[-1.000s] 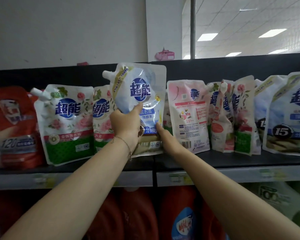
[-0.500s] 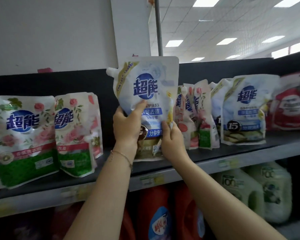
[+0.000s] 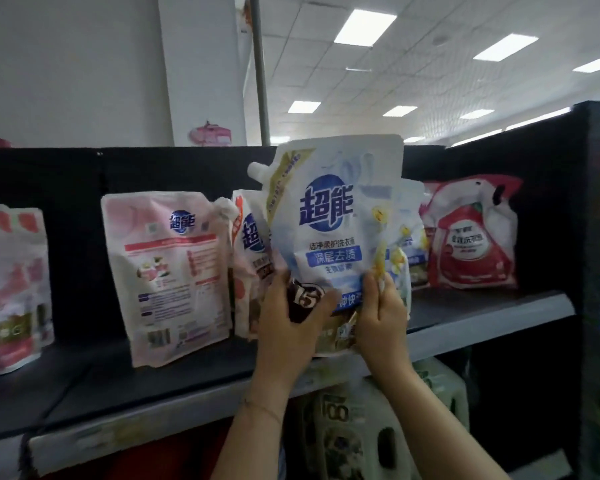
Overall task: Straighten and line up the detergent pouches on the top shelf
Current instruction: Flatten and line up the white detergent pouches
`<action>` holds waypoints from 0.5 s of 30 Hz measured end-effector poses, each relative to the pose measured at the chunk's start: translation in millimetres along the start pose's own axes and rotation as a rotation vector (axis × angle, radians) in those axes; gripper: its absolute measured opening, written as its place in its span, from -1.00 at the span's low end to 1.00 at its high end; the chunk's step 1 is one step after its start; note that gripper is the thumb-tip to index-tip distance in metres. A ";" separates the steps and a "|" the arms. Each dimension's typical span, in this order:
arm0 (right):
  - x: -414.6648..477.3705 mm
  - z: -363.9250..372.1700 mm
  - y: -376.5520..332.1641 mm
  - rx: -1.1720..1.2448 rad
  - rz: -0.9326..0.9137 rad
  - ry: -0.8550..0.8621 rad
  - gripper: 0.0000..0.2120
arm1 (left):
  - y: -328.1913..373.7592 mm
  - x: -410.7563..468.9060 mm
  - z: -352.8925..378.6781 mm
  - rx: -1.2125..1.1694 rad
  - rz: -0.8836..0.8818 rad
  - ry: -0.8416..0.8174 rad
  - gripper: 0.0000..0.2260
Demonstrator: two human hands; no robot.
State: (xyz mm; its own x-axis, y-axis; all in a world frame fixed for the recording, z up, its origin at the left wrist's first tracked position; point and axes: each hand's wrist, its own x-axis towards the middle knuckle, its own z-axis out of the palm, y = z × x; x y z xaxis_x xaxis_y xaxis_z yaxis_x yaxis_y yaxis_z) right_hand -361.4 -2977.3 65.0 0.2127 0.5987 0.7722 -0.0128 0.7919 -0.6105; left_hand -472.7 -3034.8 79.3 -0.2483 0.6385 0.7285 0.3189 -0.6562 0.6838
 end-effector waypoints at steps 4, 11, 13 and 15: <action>32.4 -51.7 27.9 -0.067 -0.084 0.003 -0.82 | -14.0 3.8 70.4 -0.037 -0.020 -0.013 -0.42; 85.5 -114.4 72.5 -0.171 -0.174 0.076 -0.79 | -29.6 23.1 168.1 -0.026 0.050 0.112 -0.48; 97.7 -126.0 85.9 -0.177 -0.170 0.099 -0.78 | -37.1 29.1 189.5 0.000 0.072 0.138 -0.50; 107.4 -136.8 99.1 -0.179 -0.157 0.116 -0.76 | -43.8 32.2 209.0 0.023 0.088 0.152 -0.51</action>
State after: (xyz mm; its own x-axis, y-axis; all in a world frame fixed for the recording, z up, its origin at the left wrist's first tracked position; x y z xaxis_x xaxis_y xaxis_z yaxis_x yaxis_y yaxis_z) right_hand -206.2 -2851.0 63.4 0.3089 0.4444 0.8409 0.1999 0.8340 -0.5142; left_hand -303.5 -2901.5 64.3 -0.3538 0.5094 0.7844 0.3662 -0.6963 0.6173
